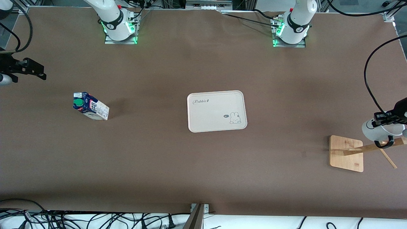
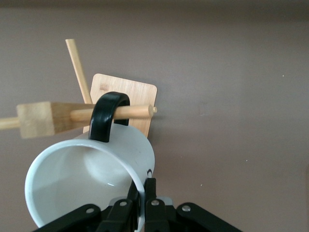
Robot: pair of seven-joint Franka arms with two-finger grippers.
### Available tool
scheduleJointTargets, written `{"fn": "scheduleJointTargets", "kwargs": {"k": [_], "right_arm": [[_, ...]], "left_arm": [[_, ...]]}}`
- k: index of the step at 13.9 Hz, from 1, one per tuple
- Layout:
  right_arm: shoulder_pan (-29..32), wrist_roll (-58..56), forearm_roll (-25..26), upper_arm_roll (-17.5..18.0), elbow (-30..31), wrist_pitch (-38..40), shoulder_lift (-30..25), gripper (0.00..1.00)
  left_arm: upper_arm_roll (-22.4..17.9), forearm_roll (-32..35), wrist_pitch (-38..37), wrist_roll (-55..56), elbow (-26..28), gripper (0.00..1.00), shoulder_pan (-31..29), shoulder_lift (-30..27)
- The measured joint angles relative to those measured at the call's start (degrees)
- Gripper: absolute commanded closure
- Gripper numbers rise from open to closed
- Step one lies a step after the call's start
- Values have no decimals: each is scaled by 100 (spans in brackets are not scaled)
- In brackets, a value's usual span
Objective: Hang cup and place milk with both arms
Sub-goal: 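Hang the white mug on the wooden stand peg with the left gripper, then open the left gripper and raise it away from the hung mug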
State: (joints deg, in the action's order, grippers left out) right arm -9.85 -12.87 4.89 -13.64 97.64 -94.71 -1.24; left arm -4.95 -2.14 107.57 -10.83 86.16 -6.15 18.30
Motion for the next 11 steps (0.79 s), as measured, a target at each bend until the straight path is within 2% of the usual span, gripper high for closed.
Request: {"fn": "scheduleJointTargets", "kwargs": {"k": [1, 7, 11], "right_arm": [[0, 3, 46, 83, -43, 42, 1, 0], [87, 3, -134, 89, -608, 460, 352, 0], [170, 3, -185, 87, -688, 583, 465, 0]], "left_arm": [[-3, 0, 5, -108, 0, 0, 0, 30], [68, -4, -15, -168, -90, 0, 121, 18], [242, -5, -769, 48, 10, 0, 632, -658]]}}
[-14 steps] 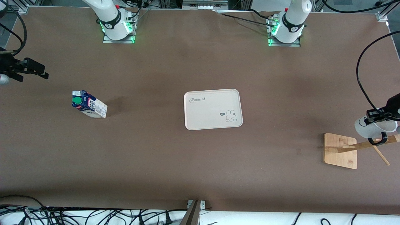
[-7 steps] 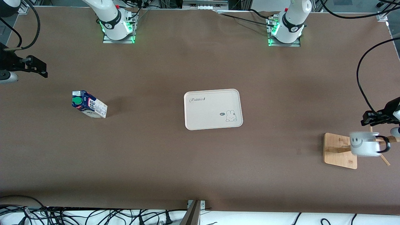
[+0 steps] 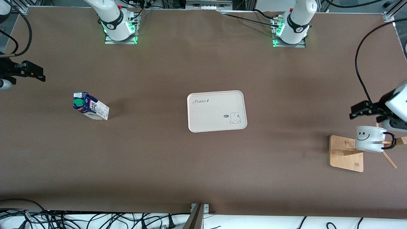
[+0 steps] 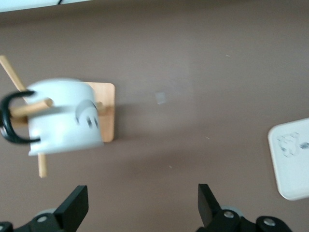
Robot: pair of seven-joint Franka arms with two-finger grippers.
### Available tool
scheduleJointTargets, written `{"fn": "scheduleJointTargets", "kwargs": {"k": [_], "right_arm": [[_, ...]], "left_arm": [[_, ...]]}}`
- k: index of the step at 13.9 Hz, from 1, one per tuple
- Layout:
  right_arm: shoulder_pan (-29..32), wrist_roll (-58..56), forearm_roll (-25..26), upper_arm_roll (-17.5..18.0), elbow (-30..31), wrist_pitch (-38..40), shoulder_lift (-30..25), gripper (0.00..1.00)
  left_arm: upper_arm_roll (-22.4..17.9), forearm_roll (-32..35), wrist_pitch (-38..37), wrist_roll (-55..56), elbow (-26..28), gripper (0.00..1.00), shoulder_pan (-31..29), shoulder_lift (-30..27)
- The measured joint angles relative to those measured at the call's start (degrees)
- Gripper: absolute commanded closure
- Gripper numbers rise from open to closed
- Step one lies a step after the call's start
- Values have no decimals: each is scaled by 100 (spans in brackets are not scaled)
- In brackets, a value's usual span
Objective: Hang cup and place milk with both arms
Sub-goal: 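Open the left gripper and raise it away from the hung mug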
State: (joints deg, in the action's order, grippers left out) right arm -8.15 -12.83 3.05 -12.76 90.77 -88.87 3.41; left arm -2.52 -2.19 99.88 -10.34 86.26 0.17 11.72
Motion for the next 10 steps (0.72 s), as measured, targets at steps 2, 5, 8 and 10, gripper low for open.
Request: {"fn": "scheduleJointTargets", "kwargs": {"k": [2, 5, 8, 10], "right_arm": [[9, 0, -2, 0, 39, 45, -41, 0], [464, -11, -4, 268, 73, 50, -69, 0], [918, -22, -9, 725, 75, 50, -73, 0], [924, -22, -9, 783, 75, 50, -73, 0]], "left_arm": [[207, 0, -310, 153, 324, 0, 50, -534], [319, 5, -385, 110, 1000, 0, -207, -1151], [617, 5, -381, -104, 1265, 0, -813, -1282], [676, 4, -414, -113, 1289, 0, -861, -1280]]}}
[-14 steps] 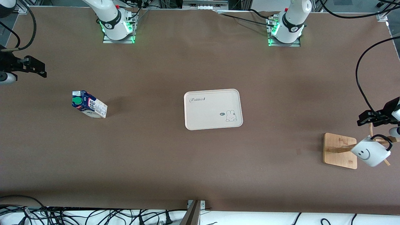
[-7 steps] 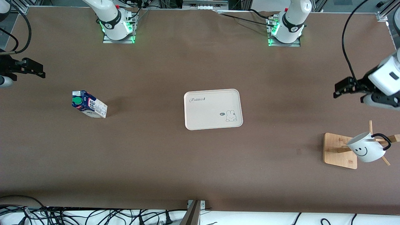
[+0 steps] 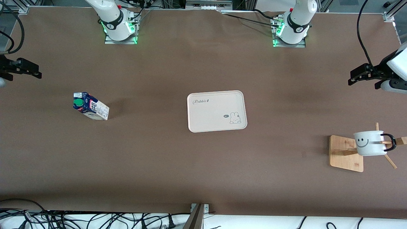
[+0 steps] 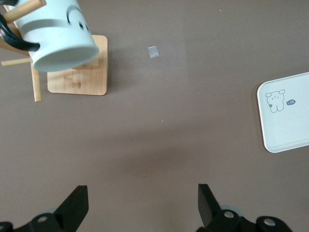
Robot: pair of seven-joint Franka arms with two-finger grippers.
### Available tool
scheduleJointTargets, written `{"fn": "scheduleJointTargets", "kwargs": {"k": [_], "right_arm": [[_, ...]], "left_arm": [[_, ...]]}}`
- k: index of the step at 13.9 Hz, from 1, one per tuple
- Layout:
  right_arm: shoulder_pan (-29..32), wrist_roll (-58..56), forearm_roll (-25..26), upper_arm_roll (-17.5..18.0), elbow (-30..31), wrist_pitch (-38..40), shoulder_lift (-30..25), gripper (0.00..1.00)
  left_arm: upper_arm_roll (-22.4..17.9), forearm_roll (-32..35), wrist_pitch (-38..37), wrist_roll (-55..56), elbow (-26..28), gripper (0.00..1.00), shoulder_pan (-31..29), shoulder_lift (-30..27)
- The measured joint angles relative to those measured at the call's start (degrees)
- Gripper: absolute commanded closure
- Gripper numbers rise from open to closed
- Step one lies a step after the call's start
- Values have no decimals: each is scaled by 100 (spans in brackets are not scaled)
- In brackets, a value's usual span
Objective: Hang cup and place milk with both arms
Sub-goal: 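Open the left gripper and raise it away from the hung mug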
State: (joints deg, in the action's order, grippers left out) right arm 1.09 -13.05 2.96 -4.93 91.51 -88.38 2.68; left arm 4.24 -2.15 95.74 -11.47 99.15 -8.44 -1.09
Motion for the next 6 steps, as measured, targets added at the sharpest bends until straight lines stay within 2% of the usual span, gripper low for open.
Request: {"fn": "scheduleJointTargets", "kwargs": {"k": [6], "right_arm": [[9, 1, -34, 25, -8, -7, 5, 0]], "left_arm": [[62, -1, -19, 215, 2, 0, -2, 0]]}}
